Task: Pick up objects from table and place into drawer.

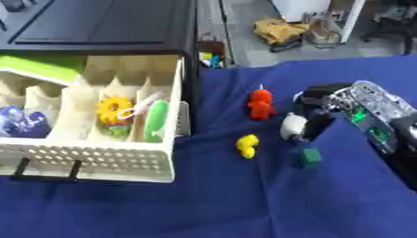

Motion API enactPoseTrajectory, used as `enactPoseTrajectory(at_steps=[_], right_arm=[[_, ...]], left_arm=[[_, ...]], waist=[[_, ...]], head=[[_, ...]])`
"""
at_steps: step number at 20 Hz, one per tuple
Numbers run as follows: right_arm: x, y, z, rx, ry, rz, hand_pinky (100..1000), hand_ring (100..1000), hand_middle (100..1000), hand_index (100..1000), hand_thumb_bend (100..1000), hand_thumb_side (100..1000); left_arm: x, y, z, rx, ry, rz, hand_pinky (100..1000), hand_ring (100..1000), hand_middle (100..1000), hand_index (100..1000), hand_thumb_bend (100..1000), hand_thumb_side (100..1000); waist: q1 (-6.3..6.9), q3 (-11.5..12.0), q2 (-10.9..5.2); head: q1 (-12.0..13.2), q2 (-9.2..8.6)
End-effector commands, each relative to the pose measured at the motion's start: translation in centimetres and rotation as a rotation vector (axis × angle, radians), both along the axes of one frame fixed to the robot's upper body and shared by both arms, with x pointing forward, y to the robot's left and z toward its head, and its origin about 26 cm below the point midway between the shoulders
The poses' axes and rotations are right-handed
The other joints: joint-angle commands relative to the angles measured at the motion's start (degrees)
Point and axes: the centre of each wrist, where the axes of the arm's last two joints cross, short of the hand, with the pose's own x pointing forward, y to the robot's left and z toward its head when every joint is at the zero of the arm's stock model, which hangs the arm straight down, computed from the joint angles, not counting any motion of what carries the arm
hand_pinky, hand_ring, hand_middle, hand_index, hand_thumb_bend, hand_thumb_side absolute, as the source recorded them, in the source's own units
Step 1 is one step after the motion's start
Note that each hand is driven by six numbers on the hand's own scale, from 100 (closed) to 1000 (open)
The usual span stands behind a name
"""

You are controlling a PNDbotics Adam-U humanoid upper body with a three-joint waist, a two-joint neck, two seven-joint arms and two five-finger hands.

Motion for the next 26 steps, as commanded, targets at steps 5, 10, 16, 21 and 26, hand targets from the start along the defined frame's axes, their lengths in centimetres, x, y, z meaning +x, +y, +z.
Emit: enactPoseTrajectory(at_steps=[5,10,16,21,26], right_arm=[[-0.1,-0.3,1.1,0.007,-0.05,-0.003,683,778,509,700,419,506],[-0.2,-0.1,1.4,0.023,-0.07,0.007,675,770,497,686,381,525],[-0.5,0.1,2.0,0.043,-0.092,0.016,671,762,485,668,361,523],[-1.0,0.2,3.1,0.053,-0.123,0.031,669,758,477,662,361,526],[-2.1,0.6,5.2,0.071,-0.182,0.068,666,748,463,649,363,544]], left_arm=[[-0.1,0.1,0.6,0.019,-0.019,-0.005,486,719,730,820,394,1000],[-0.1,0.1,0.6,0.02,-0.018,-0.005,487,720,730,820,395,1000],[-0.1,0.1,0.6,0.02,-0.019,-0.004,486,719,730,820,396,1000],[-0.1,0.2,0.7,0.021,-0.02,-0.003,487,719,730,820,395,1000],[-0.2,0.3,0.7,0.024,-0.021,-0.002,487,718,729,819,395,1000]], waist=[[-0.01,0.0,-1.22],[0.0,-0.1,-1.23],[-0.02,-0.1,-1.32],[-0.15,-0.2,-1.42],[-0.29,-0.2,-1.55]], head=[[-0.3,-0.93],[-0.3,-0.96],[-0.2,-1.02],[-0.2,-1.04],[-0.1,-0.94]])
